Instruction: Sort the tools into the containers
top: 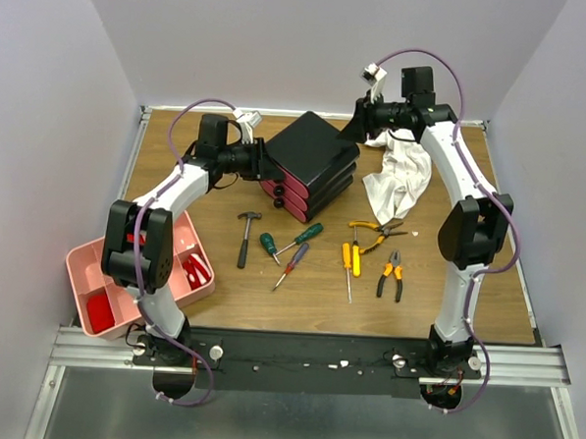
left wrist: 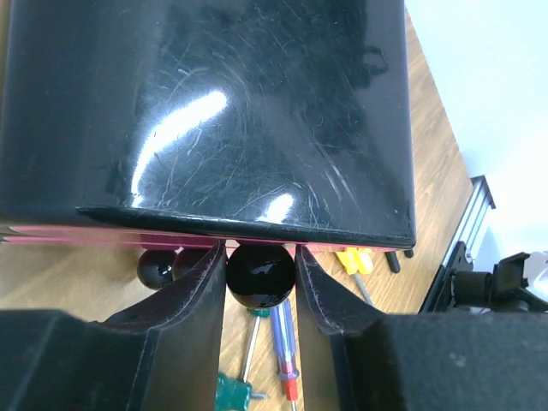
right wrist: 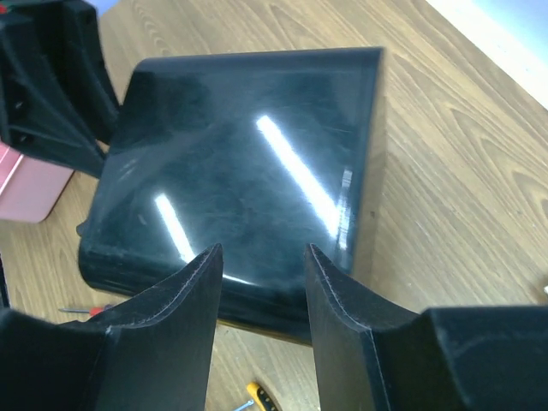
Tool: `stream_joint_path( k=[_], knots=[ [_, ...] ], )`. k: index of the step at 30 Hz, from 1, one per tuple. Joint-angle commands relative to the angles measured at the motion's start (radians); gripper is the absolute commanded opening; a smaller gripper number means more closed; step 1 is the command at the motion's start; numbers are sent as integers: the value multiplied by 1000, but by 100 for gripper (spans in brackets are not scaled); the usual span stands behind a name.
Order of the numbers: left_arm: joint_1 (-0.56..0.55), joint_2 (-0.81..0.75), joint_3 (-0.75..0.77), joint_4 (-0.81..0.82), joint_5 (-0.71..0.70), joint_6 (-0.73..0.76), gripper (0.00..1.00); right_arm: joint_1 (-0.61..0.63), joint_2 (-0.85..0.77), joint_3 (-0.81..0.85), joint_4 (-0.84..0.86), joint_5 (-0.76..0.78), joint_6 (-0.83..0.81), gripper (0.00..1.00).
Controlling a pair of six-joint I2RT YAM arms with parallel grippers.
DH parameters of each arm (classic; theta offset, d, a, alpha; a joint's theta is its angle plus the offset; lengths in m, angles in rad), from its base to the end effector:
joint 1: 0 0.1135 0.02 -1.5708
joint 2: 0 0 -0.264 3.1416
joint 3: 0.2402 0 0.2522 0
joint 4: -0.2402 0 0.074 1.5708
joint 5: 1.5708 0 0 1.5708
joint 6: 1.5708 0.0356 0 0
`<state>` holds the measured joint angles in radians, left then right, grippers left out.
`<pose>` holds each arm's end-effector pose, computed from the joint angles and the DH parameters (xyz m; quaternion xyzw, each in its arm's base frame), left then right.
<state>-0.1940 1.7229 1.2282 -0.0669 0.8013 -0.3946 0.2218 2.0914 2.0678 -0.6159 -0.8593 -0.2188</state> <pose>0.3755 -0.0998 0.2584 0.1069 0.8209 -0.4559 0.3270 0.4581 0.1309 0.3387 -0.3600 0.7518 0.3728 0.4076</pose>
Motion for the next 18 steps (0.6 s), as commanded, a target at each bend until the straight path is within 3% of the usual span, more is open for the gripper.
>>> stream_joint_path(
  k=[1,7,11,18],
  knots=[
    [-21,90,105,62,56,-39,37,13,-19,32,-30,-27,-34,51],
    [-22,187,220,58,78,-29,29,27,-19,15,-48,-54,-53,51],
    [-18,211,277,-19,107,11,15,34,-10,5,-53,-30,-59,51],
    [21,110,212,-140,116,98,10,34,22,9,-68,19,-86,50]
  ],
)
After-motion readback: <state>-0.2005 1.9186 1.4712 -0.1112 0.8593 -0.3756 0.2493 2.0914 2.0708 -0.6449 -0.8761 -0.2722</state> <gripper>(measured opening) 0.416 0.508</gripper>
